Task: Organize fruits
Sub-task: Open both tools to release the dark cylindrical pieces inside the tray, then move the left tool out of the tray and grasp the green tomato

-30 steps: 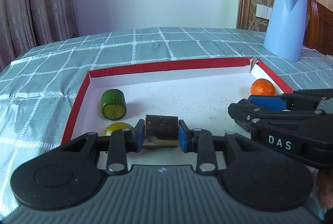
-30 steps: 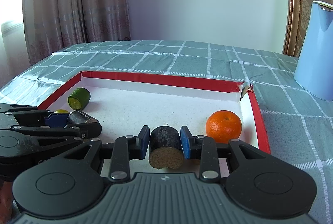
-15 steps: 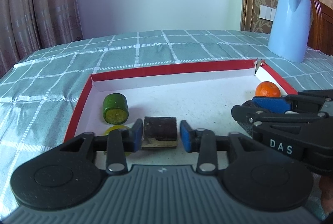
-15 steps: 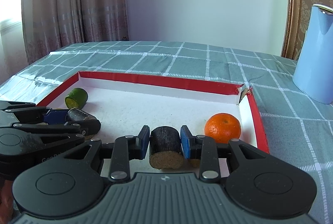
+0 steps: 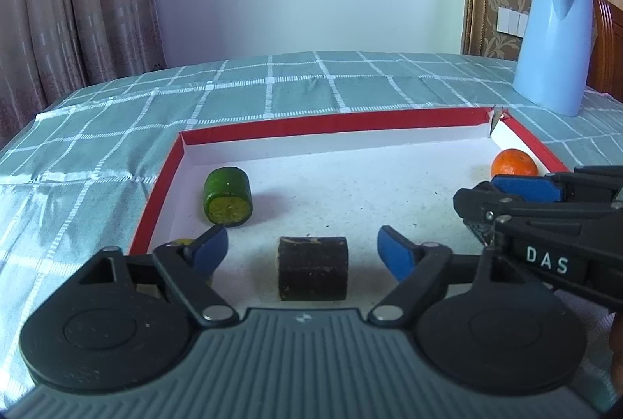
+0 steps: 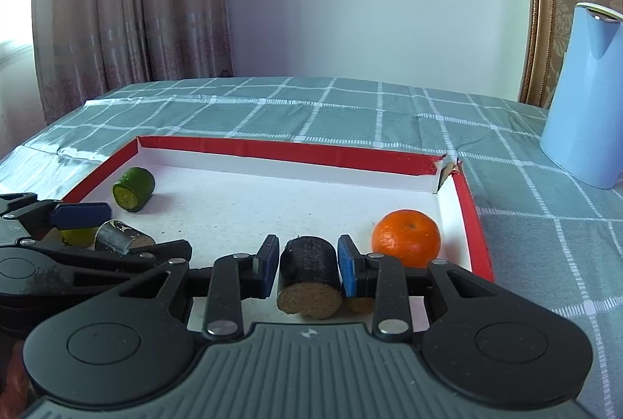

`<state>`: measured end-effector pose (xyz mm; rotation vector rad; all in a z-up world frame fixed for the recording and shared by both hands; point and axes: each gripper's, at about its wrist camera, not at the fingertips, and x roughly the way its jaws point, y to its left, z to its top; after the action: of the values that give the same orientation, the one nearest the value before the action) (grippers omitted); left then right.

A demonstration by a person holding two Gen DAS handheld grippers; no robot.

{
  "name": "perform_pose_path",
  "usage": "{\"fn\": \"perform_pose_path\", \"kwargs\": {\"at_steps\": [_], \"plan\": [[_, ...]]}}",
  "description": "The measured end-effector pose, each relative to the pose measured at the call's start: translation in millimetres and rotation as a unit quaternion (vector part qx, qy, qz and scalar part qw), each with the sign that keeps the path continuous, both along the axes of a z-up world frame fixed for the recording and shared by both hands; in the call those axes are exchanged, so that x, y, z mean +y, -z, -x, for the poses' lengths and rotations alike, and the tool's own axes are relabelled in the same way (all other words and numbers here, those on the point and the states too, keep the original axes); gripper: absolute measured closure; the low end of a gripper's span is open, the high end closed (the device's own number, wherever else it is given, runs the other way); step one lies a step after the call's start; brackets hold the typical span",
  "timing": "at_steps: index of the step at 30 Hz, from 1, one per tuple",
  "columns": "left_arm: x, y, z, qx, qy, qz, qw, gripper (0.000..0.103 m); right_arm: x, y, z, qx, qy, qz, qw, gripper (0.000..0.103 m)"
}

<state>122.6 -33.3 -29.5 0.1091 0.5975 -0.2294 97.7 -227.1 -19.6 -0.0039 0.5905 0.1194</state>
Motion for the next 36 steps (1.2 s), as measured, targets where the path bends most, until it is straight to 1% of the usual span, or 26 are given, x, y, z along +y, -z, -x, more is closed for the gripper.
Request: {"fn": "perform_pose_path", "kwargs": {"at_steps": [2,3,5,7,10,14,16,20,23,27,36], "plan": [[3.2,-0.4,-0.2,0.002,-0.001,0.007,1.0,0.015,-0.9,-0.2,0.4,0.0,-0.002,-0.004,1.0,0.07],[4.9,-0.7,0.1,0.002,-0.002,0.01,0.9999,0.015,-1.3,-0.2,0.3,0.001,-0.002,-0.006,1.0,0.068],[7.3,-1.4,1.0,0.001,-0.003,0.014,0.9999,0.015,-3.1,-0.1,0.7,0.0,0.004,-0.005,1.0,0.06],[9.5,-2.4,2.3,0.0,-0.005,0.021,0.9998,0.014,-5.3,-0.9,1.5,-0.004,0.012,-0.008,1.0,0.049],[14.3,-4.0,3.5,0.004,-0.001,0.036,0.9993,0.013,-8.2,-2.2,3.0,-0.009,0.014,-0.017,1.0,0.044],[17.1,-4.8,8.0,0.006,0.008,0.046,0.9989,0.01,-8.9,-2.4,3.2,-0.009,0.014,-0.02,1.0,0.042],[18.7,-5.2,9.9,0.006,0.009,0.051,0.9986,0.009,-9.6,-2.3,3.4,-0.009,0.014,-0.025,1.0,0.038],[23.5,-5.8,12.2,0.011,0.016,0.07,0.9974,0.005,-12.7,-2.4,5.8,-0.01,0.016,-0.036,0.999,0.033],[24.5,-5.1,16.7,0.01,0.024,0.072,0.9971,0.003,-12.4,-2.3,7.3,-0.012,0.017,-0.035,0.999,0.03],[25.9,-5.8,26.6,-0.002,0.033,0.073,0.9968,0.0,-10.6,-1.7,10.5,-0.019,0.016,-0.028,0.999,0.023],[26.0,-4.8,40.2,-0.011,0.037,0.063,0.9973,0.0,-8.5,0.4,15.4,-0.029,0.016,-0.017,0.999,0.022]]}}
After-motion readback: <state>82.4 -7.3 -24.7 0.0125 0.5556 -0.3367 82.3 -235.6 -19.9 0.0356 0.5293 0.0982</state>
